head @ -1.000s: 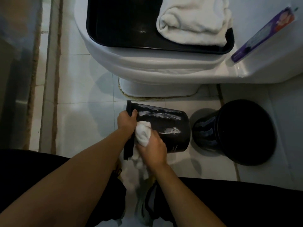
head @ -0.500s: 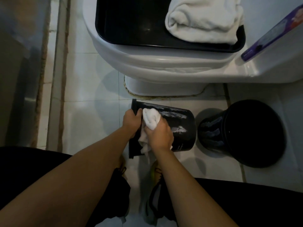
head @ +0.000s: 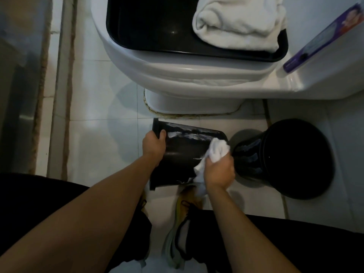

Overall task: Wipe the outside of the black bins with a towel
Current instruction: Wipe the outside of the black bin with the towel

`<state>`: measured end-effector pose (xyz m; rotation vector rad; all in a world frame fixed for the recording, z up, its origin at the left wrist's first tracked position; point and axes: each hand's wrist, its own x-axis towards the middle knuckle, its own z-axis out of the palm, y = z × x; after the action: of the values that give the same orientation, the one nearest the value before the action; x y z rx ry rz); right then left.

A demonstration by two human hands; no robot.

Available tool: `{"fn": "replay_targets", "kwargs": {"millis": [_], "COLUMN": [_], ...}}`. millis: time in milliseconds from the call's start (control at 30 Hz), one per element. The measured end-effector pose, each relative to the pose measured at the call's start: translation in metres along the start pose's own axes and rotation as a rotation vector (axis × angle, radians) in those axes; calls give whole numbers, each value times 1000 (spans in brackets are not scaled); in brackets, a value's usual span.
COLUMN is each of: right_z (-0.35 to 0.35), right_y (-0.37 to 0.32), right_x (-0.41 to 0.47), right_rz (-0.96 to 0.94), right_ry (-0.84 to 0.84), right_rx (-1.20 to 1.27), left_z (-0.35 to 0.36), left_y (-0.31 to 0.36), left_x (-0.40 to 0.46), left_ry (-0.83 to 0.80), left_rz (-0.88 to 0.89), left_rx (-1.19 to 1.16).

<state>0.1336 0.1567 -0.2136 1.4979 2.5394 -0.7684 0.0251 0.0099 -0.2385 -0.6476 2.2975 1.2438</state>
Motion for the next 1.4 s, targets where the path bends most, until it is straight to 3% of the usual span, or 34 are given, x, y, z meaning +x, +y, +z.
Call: {"fn": "replay_targets", "kwargs": {"millis": [133,200,300,333,467,533,567,667,700,767,833,933,1000,1133,1200,1333,1400], "right_z": [1,-3,-7,-7,2,4,2,-11,-16,-16,-5,6,4,-3,-3,7,7], "right_y": [1,5,5,2,2,11,14,18,20,15,9,10,15,13,1,-5,-2], "right_x": [-11,9,28,26,-6,-11,-6,22,28,21,-2,-22,-13,13,5,-17,-10], "right_rz": [-364,-228,185,182,-291,-384,-311,222,322,235,-22,-261,-195,245,148,-372,-380], "right_ry": [-207,-180,-1,23,-108,-207,-205,20,70,57,-13,-101,-134,63,46,-130,-157], "right_rx": [-27,38,181,131,-22,47,104,283,297,155,37,98,168,294,132,-77,-18], "left_z": [-1,-1,0,-1,0,-1,-1,1,1,1,1,1,0,1,1,1,0], "left_y": [-1,3,3,3,5,7,8,8,7,7,7,6,5,3,0,0,3], "left_x": [-1,0,1,1,4,6,6,6,6,7,7,6,6,5,5,5,4], "left_ry": [0,-14,-14,-10,-3,-5,-9,-26,-21,-7,0,-8,-9,-18,1,12,1], "left_rz": [16,20,12,16,-1,-9,-12,-15,-14,-13,-13,-9,0,7,6,12,14], "left_rx": [8,9,7,14,4,0,-6,6,9,11,14,21,23,43,49,63,50]}}
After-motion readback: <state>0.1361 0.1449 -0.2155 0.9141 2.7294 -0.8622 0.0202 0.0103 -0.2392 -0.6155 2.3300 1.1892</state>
